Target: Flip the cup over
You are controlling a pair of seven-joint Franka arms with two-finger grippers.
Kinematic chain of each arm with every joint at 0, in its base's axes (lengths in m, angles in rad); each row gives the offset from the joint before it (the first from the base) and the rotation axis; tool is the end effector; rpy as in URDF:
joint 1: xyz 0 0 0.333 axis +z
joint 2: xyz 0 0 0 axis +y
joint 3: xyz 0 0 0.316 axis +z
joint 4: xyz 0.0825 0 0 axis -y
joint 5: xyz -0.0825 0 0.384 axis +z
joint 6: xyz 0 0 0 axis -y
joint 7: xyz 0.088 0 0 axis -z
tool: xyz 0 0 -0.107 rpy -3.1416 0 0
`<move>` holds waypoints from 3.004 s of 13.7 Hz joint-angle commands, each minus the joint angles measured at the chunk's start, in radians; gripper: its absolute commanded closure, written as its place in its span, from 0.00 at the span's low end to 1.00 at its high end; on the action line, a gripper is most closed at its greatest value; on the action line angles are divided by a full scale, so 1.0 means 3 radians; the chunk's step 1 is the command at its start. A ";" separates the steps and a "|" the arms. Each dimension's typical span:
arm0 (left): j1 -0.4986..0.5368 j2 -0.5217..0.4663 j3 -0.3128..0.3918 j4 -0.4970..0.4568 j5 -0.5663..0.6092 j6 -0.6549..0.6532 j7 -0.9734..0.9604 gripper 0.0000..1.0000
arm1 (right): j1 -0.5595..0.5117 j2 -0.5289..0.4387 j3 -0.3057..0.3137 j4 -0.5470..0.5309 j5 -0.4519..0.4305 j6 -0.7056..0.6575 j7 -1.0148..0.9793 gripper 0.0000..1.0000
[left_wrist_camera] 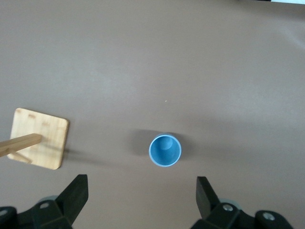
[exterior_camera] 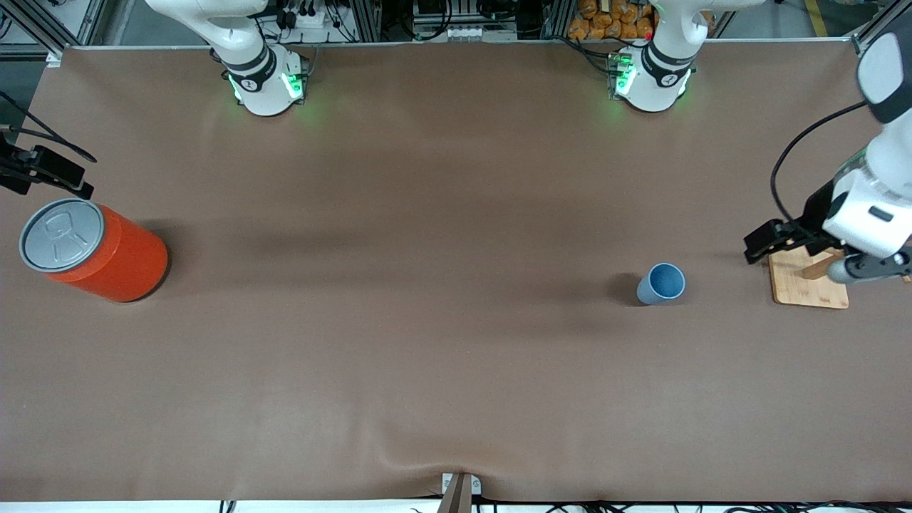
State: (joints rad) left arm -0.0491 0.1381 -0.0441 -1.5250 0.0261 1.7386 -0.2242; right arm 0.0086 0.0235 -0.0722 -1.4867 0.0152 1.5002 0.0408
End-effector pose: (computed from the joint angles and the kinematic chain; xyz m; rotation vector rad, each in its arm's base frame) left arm 0.6087 -0.0527 0.5814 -3.1252 -0.2007 -0.1219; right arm 0.5541 -0.0330 0.6447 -3.1238 0.1616 0.0153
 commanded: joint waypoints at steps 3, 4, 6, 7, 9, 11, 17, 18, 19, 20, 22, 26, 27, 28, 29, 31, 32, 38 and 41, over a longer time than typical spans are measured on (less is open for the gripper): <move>-0.0015 -0.0250 0.0172 0.0129 -0.0016 -0.0619 0.0215 0.00 | -0.0029 0.0008 0.0021 0.0047 0.0031 -0.0031 -0.0023 0.00; 0.0000 -0.0316 0.0178 0.0088 -0.0021 -0.0681 0.0261 0.00 | -0.0024 0.0008 0.0021 0.0047 0.0031 -0.0031 -0.0023 0.00; 0.0056 -0.0373 0.0218 0.0072 -0.0021 -0.0779 0.0267 0.00 | -0.0024 0.0008 0.0021 0.0052 0.0031 -0.0031 -0.0023 0.00; 0.0056 -0.0409 0.0239 0.0067 -0.0021 -0.0850 0.0267 0.00 | -0.0024 0.0008 0.0021 0.0047 0.0031 -0.0031 -0.0023 0.00; 0.0041 -0.0475 0.0249 0.0083 -0.0010 -0.0866 0.0201 0.00 | -0.0024 0.0008 0.0021 0.0047 0.0031 -0.0026 -0.0023 0.00; 0.0046 -0.0486 0.0249 0.0027 -0.0021 -0.0866 0.0256 0.00 | -0.0024 0.0008 0.0021 0.0052 0.0031 -0.0031 -0.0023 0.00; 0.0041 -0.0583 0.0265 -0.0091 -0.0061 -0.0882 0.0475 0.00 | -0.0019 0.0013 0.0021 0.0047 0.0031 -0.0026 -0.0023 0.00; 0.0041 -0.0578 0.0275 -0.0091 -0.0067 -0.0882 0.0512 0.00 | -0.0019 0.0014 0.0021 0.0052 0.0031 -0.0026 -0.0023 0.00; 0.0036 -0.0573 0.0280 -0.0091 -0.0067 -0.0882 0.0492 0.00 | -0.0019 0.0008 0.0021 0.0052 0.0031 -0.0026 -0.0023 0.00; 0.0036 -0.0573 0.0275 -0.0091 -0.0067 -0.0887 0.0436 0.00 | -0.0024 0.0008 0.0021 0.0047 0.0031 -0.0026 -0.0023 0.00; 0.0036 -0.0573 0.0270 -0.0096 -0.0062 -0.0907 0.0374 0.00 | -0.0019 0.0014 0.0021 0.0047 0.0031 -0.0026 -0.0023 0.00; 0.0026 -0.0573 0.0260 -0.0096 -0.0067 -0.0922 0.0364 0.00 | -0.0019 0.0014 0.0021 0.0047 0.0031 -0.0026 -0.0023 0.00; 0.0026 -0.0573 0.0260 -0.0096 -0.0067 -0.0922 0.0369 0.00 | -0.0019 0.0014 0.0021 0.0047 0.0031 -0.0026 -0.0023 0.00; 0.0026 -0.0568 0.0260 -0.0096 -0.0067 -0.0922 0.0384 0.00 | -0.0019 0.0014 0.0021 0.0047 0.0031 -0.0026 -0.0023 0.00; 0.0026 -0.0563 0.0260 -0.0096 -0.0067 -0.0922 0.0415 0.00 | -0.0019 0.0008 0.0021 0.0047 0.0031 -0.0020 -0.0023 0.00; 0.0026 -0.0557 0.0260 -0.0091 -0.0067 -0.0922 0.0390 0.00 | -0.0019 0.0014 0.0021 0.0052 0.0031 -0.0026 -0.0023 0.00; 0.0026 -0.0547 0.0260 -0.0091 -0.0067 -0.0922 0.0384 0.00 | -0.0019 0.0008 0.0021 0.0047 0.0031 -0.0026 -0.0023 0.00; 0.0026 -0.0547 0.0260 -0.0091 -0.0072 -0.0938 0.0348 0.00 | -0.0019 0.0014 0.0021 0.0047 0.0031 -0.0026 -0.0023 0.00; -0.0046 -0.0557 0.0275 -0.0086 -0.0072 -0.0953 0.0338 0.00 | -0.0019 0.0013 0.0021 0.0047 0.0031 -0.0026 -0.0023 0.00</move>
State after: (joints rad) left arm -0.0423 -0.0088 0.0317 -1.5423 0.0197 1.4670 -0.1084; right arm 0.0089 0.0236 -0.0713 -1.4867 0.0152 1.5001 0.0408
